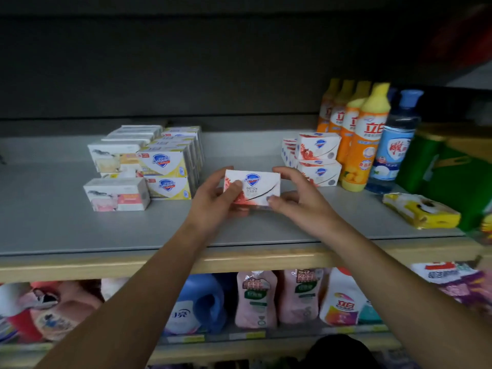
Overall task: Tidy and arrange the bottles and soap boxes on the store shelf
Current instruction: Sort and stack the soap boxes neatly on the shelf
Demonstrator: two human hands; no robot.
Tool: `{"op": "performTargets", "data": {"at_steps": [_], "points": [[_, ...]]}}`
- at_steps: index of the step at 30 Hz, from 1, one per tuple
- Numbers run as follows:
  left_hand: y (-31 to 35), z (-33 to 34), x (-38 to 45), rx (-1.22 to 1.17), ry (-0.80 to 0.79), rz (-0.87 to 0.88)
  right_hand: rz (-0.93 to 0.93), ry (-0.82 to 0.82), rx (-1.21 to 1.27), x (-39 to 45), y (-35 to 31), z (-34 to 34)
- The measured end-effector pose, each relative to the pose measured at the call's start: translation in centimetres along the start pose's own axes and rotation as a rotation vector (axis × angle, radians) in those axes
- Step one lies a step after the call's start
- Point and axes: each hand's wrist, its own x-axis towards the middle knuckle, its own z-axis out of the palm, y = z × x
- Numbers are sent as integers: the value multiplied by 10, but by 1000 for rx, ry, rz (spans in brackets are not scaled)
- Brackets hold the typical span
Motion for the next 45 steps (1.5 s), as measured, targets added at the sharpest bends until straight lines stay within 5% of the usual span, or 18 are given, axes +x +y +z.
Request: {"op": "performTargets", "data": {"at_steps": [8,14,23,32,38,45], "points": [[-11,8,-3,-36,-12,-67,46,13,142,-3,27,-1],[-10,8,-8,46,-16,-24,153,40,512,-3,31,-2],[-11,12,-7,220,17,-45,210,164,400,0,26,3],[-8,7,-7,-7,4,-59,89,51,282,-1,34,3],[-7,0,-10,-132,-141,-27,122,173,192,4,42,3],[-9,3,-13,-72,-211,0,117,112,454,7,45,2]]}}
